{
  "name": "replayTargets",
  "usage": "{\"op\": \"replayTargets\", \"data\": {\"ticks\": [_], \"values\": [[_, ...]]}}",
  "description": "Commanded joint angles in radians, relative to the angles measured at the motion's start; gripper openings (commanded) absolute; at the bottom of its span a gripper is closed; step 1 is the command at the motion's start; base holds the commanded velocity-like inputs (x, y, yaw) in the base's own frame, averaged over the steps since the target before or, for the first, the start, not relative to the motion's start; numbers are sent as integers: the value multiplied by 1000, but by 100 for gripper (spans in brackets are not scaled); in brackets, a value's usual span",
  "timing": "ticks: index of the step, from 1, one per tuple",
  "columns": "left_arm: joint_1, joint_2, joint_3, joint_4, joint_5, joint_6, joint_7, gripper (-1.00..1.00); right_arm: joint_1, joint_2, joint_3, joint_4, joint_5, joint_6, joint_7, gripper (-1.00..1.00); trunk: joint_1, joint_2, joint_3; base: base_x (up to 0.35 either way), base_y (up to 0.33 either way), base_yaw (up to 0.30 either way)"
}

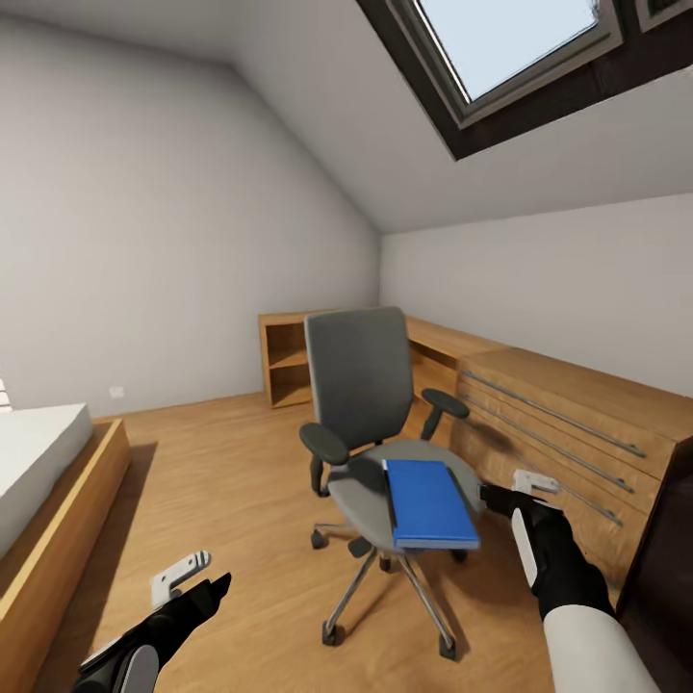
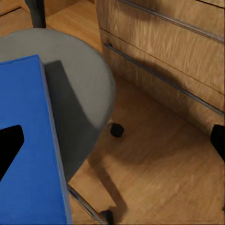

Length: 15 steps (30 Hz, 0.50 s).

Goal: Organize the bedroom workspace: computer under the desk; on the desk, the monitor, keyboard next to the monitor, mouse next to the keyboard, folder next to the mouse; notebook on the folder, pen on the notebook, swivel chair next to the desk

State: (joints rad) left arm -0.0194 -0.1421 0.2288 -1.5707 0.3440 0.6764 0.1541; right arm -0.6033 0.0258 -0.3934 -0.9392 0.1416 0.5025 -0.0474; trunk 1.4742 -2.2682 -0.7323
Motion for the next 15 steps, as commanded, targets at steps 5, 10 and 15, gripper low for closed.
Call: {"op": "replayTargets", "data": {"ticks": [5, 10, 15], "values": [[-1, -1, 1, -2, 11, 5, 7, 100, -1, 2, -2, -1, 10, 5, 3, 100, -1, -1, -1, -301, 53, -296], [-1, -1, 2, -2, 11, 5, 7, 100, -1, 3, -2, 0, 9, 5, 3, 100, -1, -1, -1, -48, 6, -296], [-1, -1, 3, -2, 12, 5, 8, 100, -1, 5, -2, 2, 9, 6, 3, 100, -1, -1, -1, -5, 1, -181]]}}
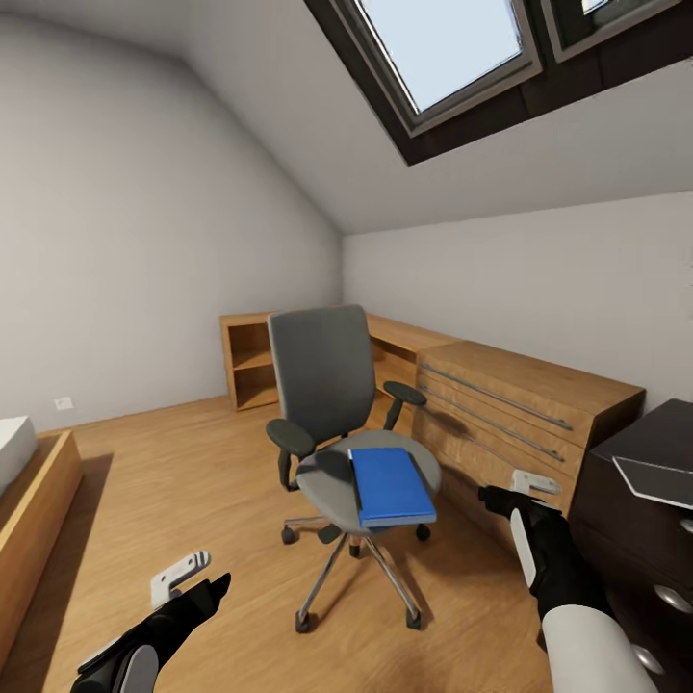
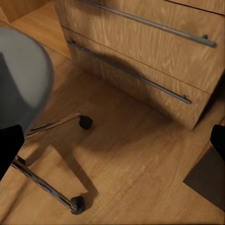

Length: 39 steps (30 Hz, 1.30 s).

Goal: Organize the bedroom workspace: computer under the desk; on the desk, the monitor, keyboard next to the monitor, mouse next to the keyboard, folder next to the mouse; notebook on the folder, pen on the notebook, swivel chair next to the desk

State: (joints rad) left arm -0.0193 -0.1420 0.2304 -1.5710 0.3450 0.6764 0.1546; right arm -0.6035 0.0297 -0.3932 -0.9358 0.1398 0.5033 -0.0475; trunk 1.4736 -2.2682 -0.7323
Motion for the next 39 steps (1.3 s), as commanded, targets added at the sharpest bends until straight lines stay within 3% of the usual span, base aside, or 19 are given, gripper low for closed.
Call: {"op": "replayTargets", "data": {"ticks": [1, 15, 18, 28, 36, 39], "values": [[-1, -1, 1, -1, 11, 5, 7, 100, -1, 1, -3, -1, 10, 6, 3, 100, 0, -1, -1, -2, 0, -62], [-1, -2, 4, -12, 13, 9, 11, 100, -1, -5, -5, 0, 10, 3, 4, 100, 0, -1, -1, 0, 0, -10], [-1, -3, 3, -14, 14, 9, 13, 100, -1, -7, -13, 0, 11, 1, 5, 100, 11, -22, -11, 0, 0, 0], [-1, -4, 3, -14, 14, 9, 15, 100, -1, -8, -80, 5, 10, -1, 69, 100, 50, -92, -42, 0, 0, 0], [-1, -4, 1, -15, 13, 9, 16, 100, -1, -8, -183, 36, 5, -3, 153, 100, 80, -148, -67, 0, 0, 0], [-1, -4, 1, -15, 13, 9, 16, 100, -1, -10, -207, 45, -20, -3, 181, 100, 92, -169, -76, 0, 0, 0]]}}
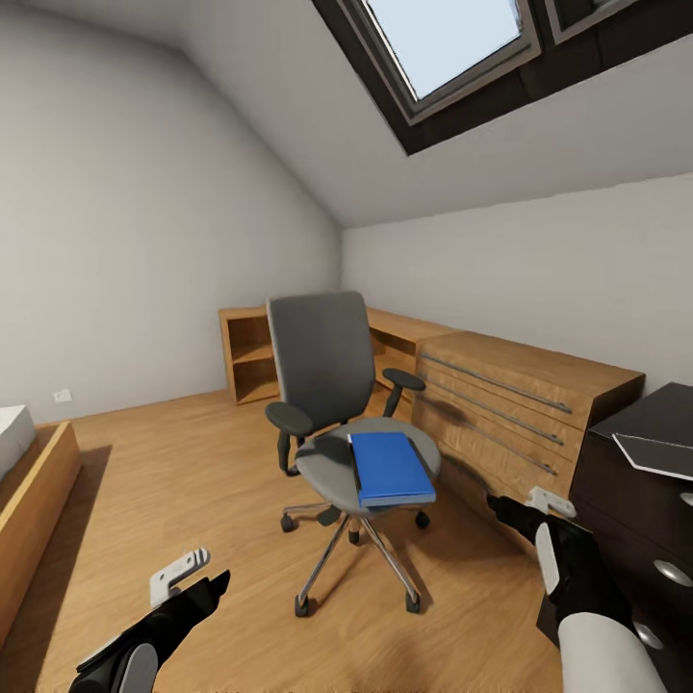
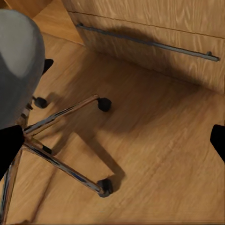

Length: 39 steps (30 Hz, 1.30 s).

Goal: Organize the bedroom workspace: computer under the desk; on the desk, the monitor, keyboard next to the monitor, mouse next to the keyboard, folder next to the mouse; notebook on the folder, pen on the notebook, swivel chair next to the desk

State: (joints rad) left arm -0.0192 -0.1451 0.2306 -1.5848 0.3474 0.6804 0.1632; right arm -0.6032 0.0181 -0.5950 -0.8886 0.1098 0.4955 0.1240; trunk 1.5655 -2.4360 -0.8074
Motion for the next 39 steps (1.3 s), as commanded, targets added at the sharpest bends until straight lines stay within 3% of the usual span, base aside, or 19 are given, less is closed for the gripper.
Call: {"op": "replayTargets", "data": {"ticks": [1, 3, 4, 5, 7, 9, 14, 32, 34, 39], "values": [[-1, 0, 1, -1, 11, 5, 7, 100, -1, -1, -12, 1, -13, 5, 26, 100, 4, -8, -4, 0, 0, 0], [-1, 0, 2, -1, 11, 5, 7, 100, -1, -19, -22, 3, -80, 9, 53, 100, 11, -22, -11, 0, 0, 0], [-1, 1, 2, -1, 10, 5, 7, 100, -1, -47, -28, 5, -198, 15, 69, 100, 15, -29, -14, 0, 0, 0], [-1, 1, 2, -1, 10, 4, 7, 100, -1, -53, -29, 6, -243, 16, 71, 100, 19, -36, -17, 0, 0, 0], [-1, 1, 3, -1, 11, 4, 7, 100, 0, -59, -30, 16, -313, 18, 74, 100, 27, -50, -23, 0, 0, 0], [-1, 1, 3, -1, 10, 5, 7, 100, 5, -59, -31, 27, -348, 20, 75, 100, 34, -64, -29, 0, 0, 0], [-1, 1, 1, -1, 10, 5, 7, 100, 8, -63, -31, 27, -351, 75, 77, 100, 37, -65, -49, 0, 0, 0], [-1, 1, 1, -1, 10, 4, 7, 100, 8, -67, -32, 28, -348, 75, 71, 100, 45, -69, -118, 0, 0, 0], [-1, 1, 1, -3, 10, 4, 7, 100, 8, -69, -32, 29, -349, 125, 73, 100, 46, -70, -126, 0, 0, 0], [-1, 1, 1, -5, 10, 4, 7, 100, 8, -66, -32, 35, -397, 184, 84, 100, 48, -71, -145, 0, 0, 0]]}}
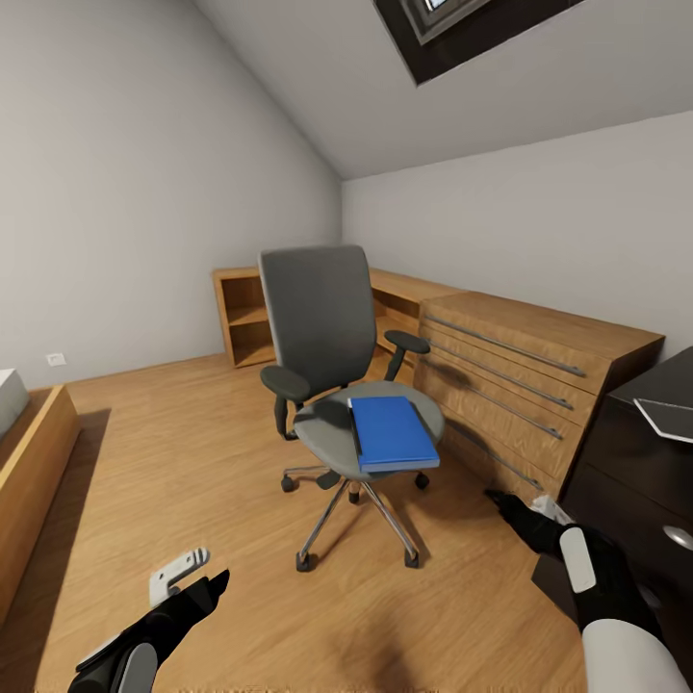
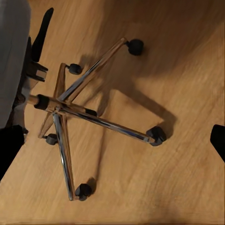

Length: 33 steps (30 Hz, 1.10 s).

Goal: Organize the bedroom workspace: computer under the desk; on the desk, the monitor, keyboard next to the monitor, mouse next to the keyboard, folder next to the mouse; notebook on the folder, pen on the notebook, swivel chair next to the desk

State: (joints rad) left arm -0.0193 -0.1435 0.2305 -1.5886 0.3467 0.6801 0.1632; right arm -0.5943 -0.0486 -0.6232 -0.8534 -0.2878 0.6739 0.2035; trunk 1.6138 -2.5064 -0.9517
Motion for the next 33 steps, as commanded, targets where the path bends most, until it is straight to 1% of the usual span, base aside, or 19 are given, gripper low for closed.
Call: {"op": "replayTargets", "data": {"ticks": [1, 2, 4, 5, 6, 8, 9, 11, 13, 14, 15, 16, 17, 18, 19, 20, 23, 24, 33], "values": [[-1, -1, 1, -1, 11, 5, 7, 100, -1, 0, -4, 0, -12, 8, 6, 100, 0, -1, -5, 0, 0, 0], [-1, -1, 1, -2, 11, 5, 7, 100, -1, -1, -4, 0, -42, 10, 8, 100, 1, -1, -9, 0, 0, 0], [-1, -1, 1, -2, 11, 5, 7, 100, -1, -1, -3, 1, -72, 12, 9, 100, 2, -1, -17, 0, 0, 0], [-1, -1, 1, -2, 11, 5, 7, 100, -1, -2, -3, 1, -118, 13, 9, 100, 2, -1, -17, 0, 0, 0], [-1, -1, 1, -2, 11, 5, 7, 100, -1, -3, -3, 2, -148, 14, 10, 100, 2, -1, -17, 0, 0, 0], [-1, -1, 1, -2, 11, 5, 7, 100, -1, -4, -3, 2, -179, 14, 12, 100, 2, -1, -17, 0, 0, 0], [-1, -1, 1, -2, 11, 5, 7, 100, -1, -5, -2, 1, -211, 15, 18, 100, 2, -1, -17, 0, 0, 0], [-1, -1, 1, -2, 11, 5, 7, 100, -1, -6, -2, 1, -247, 17, 42, 100, 2, -1, -17, 0, 0, 0], [-1, -1, 1, -2, 11, 6, 6, 100, 0, -7, -2, 2, -260, 17, 69, 100, 2, -1, -17, 0, 0, 0], [-1, 0, 2, -1, 11, 6, 5, 100, 2, -7, -1, 8, -269, 17, 99, 100, 2, -1, -17, 0, 0, 0], [-1, 0, 2, -1, 12, 6, 2, 100, 15, -8, -1, 25, -280, 17, 170, 100, 2, -1, -17, 0, 0, 0], [-1, 1, 2, 0, 12, 6, 1, 100, 20, -7, -1, 28, -283, 18, 201, 100, 2, -1, -17, 0, 0, 0], [-1, 1, 3, 0, 12, 6, 1, 100, 22, -7, 0, 29, -283, 19, 218, 100, 2, -1, -17, 0, 0, 0], [-1, 1, 3, 0, 12, 5, 0, 100, 26, -6, 0, 31, -284, 19, 255, 100, 2, -1, -17, 0, 0, 0], [-1, 1, 3, 0, 12, 5, 0, 100, 27, -6, 1, 32, -284, 19, 273, 100, 2, -1, -17, 0, 0, 0], [-1, 1, 3, 1, 12, 4, 0, 100, 31, -6, 2, 35, -281, 21, 321, 100, 2, -1, -17, 0, 0, 0], [-1, 1, 3, 1, 12, 3, 0, 100, 37, -4, 3, 39, -280, 21, 364, 100, 2, -1, -17, 0, 0, 0], [-1, 1, 3, 1, 12, 3, -1, 100, 44, -6, 2, 70, -278, 19, 393, 100, 2, -1, -17, 0, 0, 0], [-1, 1, 2, 1, 12, 3, -1, 100, 45, -2, 3, 80, -279, 17, 398, 100, 2, -1, -17, 33, 22, 0]]}}
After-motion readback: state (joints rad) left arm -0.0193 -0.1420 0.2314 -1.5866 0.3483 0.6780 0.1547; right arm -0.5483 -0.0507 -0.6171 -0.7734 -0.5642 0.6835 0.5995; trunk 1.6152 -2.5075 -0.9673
